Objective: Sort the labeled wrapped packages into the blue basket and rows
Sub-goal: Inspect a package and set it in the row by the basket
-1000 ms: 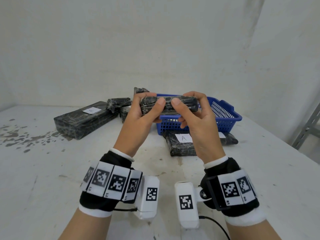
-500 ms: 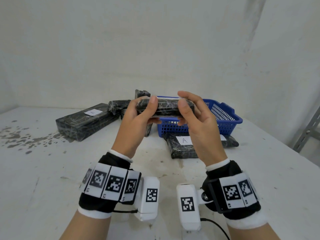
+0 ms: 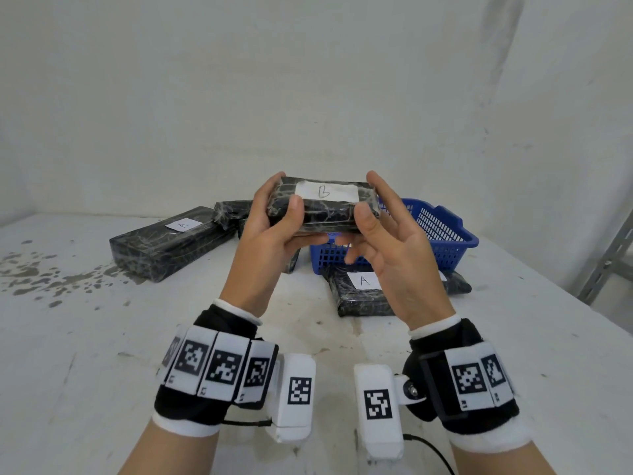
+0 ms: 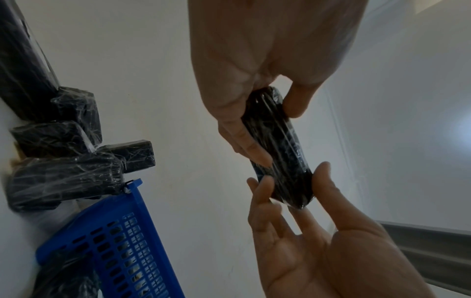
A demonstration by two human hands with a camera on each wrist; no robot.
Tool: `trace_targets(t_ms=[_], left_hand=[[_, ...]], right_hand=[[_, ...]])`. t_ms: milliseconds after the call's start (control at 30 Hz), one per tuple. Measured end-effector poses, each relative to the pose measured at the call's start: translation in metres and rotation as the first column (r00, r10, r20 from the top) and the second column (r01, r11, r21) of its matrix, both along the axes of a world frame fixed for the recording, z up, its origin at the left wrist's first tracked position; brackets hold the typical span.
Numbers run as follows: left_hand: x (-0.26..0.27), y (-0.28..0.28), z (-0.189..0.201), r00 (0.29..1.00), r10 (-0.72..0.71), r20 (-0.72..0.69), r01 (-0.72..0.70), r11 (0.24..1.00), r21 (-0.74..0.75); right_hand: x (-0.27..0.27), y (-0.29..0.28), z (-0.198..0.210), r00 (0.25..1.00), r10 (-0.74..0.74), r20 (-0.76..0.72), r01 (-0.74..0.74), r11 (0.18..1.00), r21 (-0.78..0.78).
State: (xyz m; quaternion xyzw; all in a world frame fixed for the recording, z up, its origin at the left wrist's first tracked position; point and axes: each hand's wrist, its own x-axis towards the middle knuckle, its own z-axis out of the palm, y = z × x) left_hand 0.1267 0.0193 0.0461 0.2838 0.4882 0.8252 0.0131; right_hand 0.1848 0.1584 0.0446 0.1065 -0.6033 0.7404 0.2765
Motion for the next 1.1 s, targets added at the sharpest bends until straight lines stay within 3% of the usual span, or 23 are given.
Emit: trace_targets(t_ms=[300,467,733,1100], left_hand=[[-0.0024,-0.0017,-0.0023,0.996,0.079,-0.029,-0.081,0.994,-0.069],[-0.0016,0.0007,-0.0026,0.995,0.1,0.018,-0.098,0.993,-0.072],[0.0008,0.0027,-0.0035,0.987,0.161,0.003,-0.158,0.968,-0.194],[0.0024,0.0019,-0.0041,0.985,0.168,-0.029,-0.17,0.957,-0.233]], right_hand=[[-0.0022,0.0082,-0.0022,0.998,0.062,0.022,-0.062,0.998,0.002],[-0.0009,0.0077,0.0002,0.998,0.017,0.058,-0.017,1.0,-0.013],[-0.0001,0.002,-0.0001,0.983,-0.127,0.136,0.121,0.991,0.05],[0.0003,0.0003,-0.0013,0.993,-0.077,0.094,0.069,0.994,0.087]])
